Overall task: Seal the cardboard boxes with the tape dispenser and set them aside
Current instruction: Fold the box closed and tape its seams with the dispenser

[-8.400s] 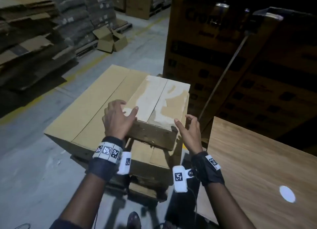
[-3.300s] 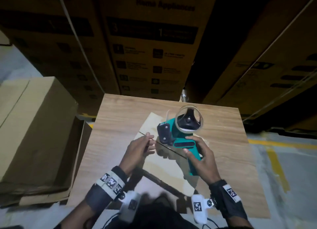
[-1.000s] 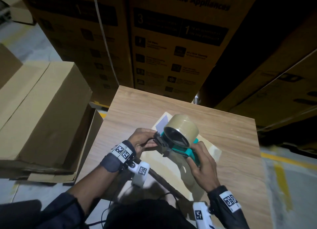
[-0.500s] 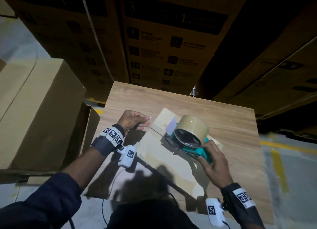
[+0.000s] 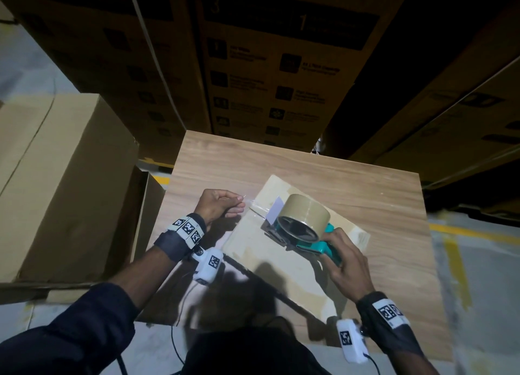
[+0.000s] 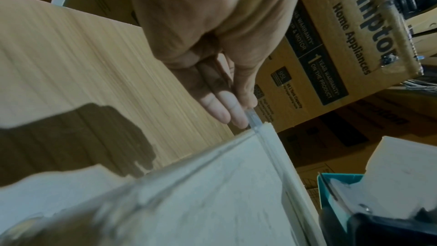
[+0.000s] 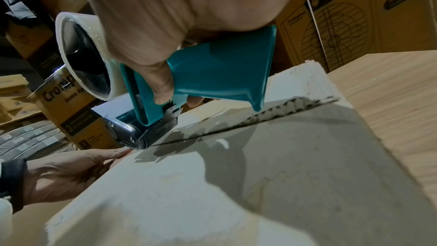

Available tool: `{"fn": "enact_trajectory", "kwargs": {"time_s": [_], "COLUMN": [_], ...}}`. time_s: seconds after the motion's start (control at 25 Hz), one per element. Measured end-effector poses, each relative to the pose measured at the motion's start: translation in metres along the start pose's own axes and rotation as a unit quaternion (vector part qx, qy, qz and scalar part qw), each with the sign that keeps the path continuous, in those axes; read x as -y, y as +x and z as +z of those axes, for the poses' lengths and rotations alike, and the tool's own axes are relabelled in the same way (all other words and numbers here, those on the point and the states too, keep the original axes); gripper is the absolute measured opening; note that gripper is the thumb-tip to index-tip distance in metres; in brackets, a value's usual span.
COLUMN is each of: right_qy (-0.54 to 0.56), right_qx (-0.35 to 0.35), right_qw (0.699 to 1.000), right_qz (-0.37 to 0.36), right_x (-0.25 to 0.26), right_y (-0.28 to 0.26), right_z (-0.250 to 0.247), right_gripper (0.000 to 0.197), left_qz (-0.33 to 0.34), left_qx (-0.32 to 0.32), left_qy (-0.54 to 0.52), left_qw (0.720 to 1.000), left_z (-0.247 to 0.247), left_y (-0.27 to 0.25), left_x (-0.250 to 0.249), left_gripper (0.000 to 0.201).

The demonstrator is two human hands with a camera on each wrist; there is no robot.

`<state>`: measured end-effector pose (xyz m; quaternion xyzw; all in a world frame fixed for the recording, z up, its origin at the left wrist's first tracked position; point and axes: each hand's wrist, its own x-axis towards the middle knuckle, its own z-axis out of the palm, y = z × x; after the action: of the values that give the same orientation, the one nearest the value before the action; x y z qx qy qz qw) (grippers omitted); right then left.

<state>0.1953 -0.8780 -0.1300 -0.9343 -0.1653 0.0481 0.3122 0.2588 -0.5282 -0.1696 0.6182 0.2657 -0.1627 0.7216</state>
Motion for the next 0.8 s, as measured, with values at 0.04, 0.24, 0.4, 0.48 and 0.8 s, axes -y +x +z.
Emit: {"fn": "enact_trajectory", "kwargs": {"time_s": [0.04,0.24,0.4,0.48,0.8], "right_qy": [-0.001,-0.006,-0.014,-0.012,-0.013], "right_qx": [0.001,0.014,0.02,0.019,0.009], "right_qw": [1.0,1.0,1.0,1.0,1.0], "right_qz": [0.004,0.006,0.004,0.007,0.004], "right_x": [-0.001,-0.004,-0.002,-0.002,0.001], "right_y": [0.0,0.003,0.005,0.006,0.004], "right_z": [0.002,0.005,0.004,0.005,0.006], "right_gripper": [0.049,0.045,0.046,0.046,0.052], "left_qz": [-0.003,-0.015,-0.039,-0.025,-0.057], "left_qx": [0.004,0.008,0.011,0.016,-0.029], "left_qy": [-0.001,0.005,0.023,0.071,0.323], "left_qw": [1.0,1.0,0.999,0.997,0.944], "left_z": [-0.001,-0.002,-0.001,0.003,-0.034], "left_y": [0.001,0.006,0.013,0.016,0.012], "left_x": [0.001,0.003,0.008,0.008,0.005], "left_gripper": [0.024,0.026,0.025,0.023,0.066]}}
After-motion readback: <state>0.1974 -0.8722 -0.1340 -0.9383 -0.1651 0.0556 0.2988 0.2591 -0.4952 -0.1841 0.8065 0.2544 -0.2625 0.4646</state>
